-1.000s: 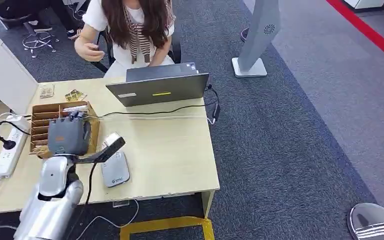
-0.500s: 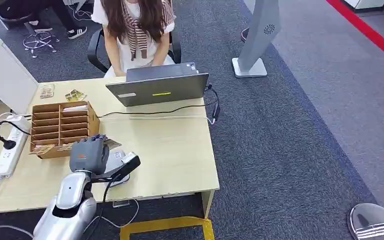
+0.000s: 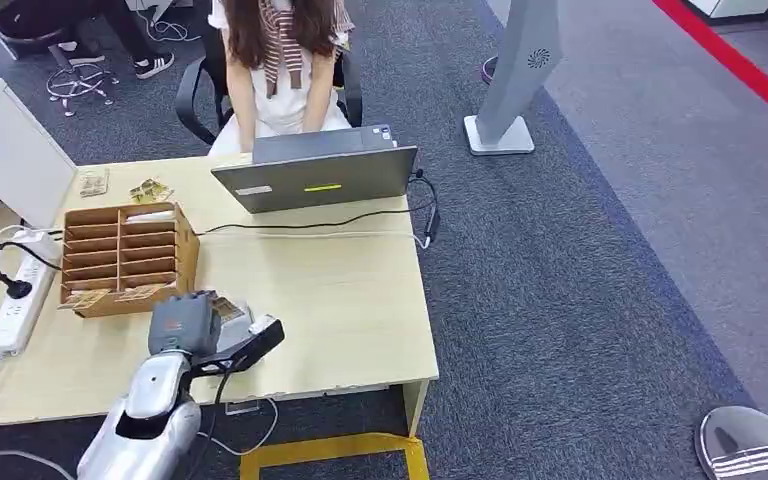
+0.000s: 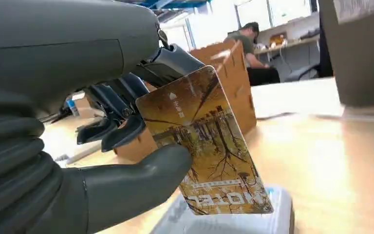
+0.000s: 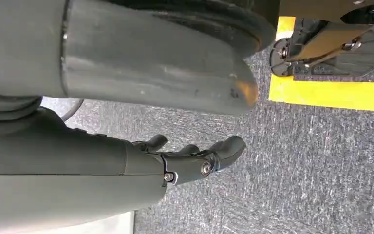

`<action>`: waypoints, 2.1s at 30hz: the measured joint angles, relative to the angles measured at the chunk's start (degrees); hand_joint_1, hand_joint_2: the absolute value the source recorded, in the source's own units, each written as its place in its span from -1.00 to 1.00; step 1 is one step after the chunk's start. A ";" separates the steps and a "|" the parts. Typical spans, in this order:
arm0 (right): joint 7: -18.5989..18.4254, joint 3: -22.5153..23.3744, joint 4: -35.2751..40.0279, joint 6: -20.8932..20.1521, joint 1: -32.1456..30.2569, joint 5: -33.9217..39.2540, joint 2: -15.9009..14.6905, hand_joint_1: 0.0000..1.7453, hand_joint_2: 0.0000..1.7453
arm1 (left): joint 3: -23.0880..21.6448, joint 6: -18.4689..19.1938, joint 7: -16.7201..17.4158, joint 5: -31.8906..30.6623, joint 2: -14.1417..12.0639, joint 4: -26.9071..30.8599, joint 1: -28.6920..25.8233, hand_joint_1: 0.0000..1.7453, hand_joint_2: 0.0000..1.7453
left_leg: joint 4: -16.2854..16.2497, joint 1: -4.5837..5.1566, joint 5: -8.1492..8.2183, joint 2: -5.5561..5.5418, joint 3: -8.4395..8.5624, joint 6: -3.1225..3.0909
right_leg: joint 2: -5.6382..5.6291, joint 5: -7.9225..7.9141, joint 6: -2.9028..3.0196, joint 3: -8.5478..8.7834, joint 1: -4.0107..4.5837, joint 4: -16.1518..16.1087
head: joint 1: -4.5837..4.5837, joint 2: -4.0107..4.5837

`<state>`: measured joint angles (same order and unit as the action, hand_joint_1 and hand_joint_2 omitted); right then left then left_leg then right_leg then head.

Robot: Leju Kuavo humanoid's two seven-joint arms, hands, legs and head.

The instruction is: Pass the card to the sensor for recognition and then transmit it.

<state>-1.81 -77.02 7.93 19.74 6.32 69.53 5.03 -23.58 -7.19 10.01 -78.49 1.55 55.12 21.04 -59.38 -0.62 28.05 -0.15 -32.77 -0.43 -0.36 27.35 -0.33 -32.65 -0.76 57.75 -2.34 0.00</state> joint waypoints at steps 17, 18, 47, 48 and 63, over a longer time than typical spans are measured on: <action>-0.63 -1.24 -0.11 0.09 0.03 0.70 0.00 -1.00 -1.00 | -0.53 4.30 0.63 0.85 0.59 -5.13 3.77 1.00 1.00 | 0.01 0.00 -0.02 -0.05 0.15 -0.01 | 0.05 0.00 0.00 0.19 0.00 0.00 | -0.02 0.00; -0.63 -1.31 -0.11 0.09 0.03 0.72 0.02 -1.00 -1.00 | -0.59 4.39 0.63 0.85 0.59 -5.35 3.96 1.00 1.00 | 0.01 0.00 -0.02 -0.05 0.17 -0.01 | 0.05 0.00 0.00 0.21 0.00 0.00 | 0.00 0.00; 0.03 -4.74 -0.24 -0.72 0.20 -0.11 0.02 -1.00 -1.00 | -0.22 -10.41 0.06 -5.15 -5.00 -4.73 27.45 1.00 1.00 | 0.00 -0.03 -0.23 -0.08 -0.01 0.08 | 0.10 -0.13 0.07 0.02 0.02 0.12 | 0.02 0.00; -0.31 -5.03 -0.24 -0.85 0.27 -0.24 0.02 -1.00 -1.00 | -0.22 -10.27 0.81 -6.76 -5.47 -6.91 29.37 1.00 1.00 | 0.00 -0.03 -0.23 -0.08 -0.01 0.08 | 0.09 -0.13 0.07 0.01 0.03 0.12 | 0.00 0.00; -1.16 -6.99 -0.22 -1.11 0.65 -0.46 0.02 -1.00 -1.00 | -0.28 -8.22 5.01 -9.44 -7.85 -24.61 39.07 1.00 1.00 | 0.00 -0.01 -0.23 -0.06 -0.04 0.08 | 0.05 -0.13 0.07 -0.03 0.02 0.12 | 0.00 0.00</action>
<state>-2.97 -84.02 7.72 18.62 6.97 69.07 5.05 -23.87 -15.41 15.02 -87.93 -6.29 30.51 60.11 -59.39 -0.64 27.82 -0.21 -32.81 -0.34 -0.31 27.22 -0.25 -32.68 -0.74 57.87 -2.34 0.00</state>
